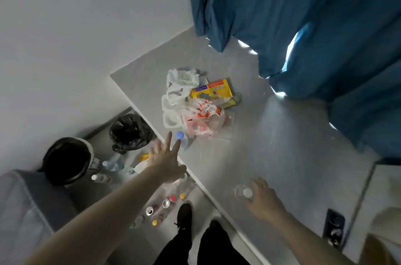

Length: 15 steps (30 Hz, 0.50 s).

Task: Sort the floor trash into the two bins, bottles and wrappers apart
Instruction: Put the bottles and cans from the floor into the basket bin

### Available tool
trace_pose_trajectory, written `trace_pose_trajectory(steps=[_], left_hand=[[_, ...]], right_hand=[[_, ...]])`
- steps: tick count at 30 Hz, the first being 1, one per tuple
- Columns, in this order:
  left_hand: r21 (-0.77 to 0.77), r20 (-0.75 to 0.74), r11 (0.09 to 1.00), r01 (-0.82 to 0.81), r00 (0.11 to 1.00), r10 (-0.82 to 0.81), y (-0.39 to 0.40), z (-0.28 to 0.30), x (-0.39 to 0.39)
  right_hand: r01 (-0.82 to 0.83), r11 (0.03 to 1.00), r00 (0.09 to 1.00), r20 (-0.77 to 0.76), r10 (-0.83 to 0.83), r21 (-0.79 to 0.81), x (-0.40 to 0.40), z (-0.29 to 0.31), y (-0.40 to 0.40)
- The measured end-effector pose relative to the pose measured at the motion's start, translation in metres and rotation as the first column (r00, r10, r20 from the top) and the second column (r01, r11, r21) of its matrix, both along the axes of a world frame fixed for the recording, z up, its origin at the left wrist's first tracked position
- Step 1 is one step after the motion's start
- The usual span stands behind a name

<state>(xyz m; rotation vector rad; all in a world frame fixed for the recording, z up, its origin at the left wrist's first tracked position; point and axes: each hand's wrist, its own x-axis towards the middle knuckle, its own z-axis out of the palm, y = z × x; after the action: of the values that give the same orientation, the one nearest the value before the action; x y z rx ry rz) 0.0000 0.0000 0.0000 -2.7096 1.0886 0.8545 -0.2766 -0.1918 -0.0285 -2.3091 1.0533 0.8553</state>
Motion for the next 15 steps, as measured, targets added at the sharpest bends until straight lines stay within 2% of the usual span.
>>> trace_pose_trajectory(steps=[6,11,15], left_hand=[[0.037,-0.042,0.999,0.007,0.999,-0.006,-0.031,-0.049,0.032],[0.003,-0.129,1.0,0.007,0.992,-0.006,-0.048,-0.078,0.051],[-0.045,-0.134,0.999,-0.02,0.991,0.014,-0.052,-0.104,0.056]], right_hand=[[0.1,0.995,0.994,-0.052,-0.1,-0.004,0.009,-0.029,0.007],[0.13,0.991,0.99,-0.059,-0.131,-0.016,0.014,-0.053,0.008],[0.212,0.977,0.977,-0.021,-0.212,-0.015,0.015,-0.069,0.012]])
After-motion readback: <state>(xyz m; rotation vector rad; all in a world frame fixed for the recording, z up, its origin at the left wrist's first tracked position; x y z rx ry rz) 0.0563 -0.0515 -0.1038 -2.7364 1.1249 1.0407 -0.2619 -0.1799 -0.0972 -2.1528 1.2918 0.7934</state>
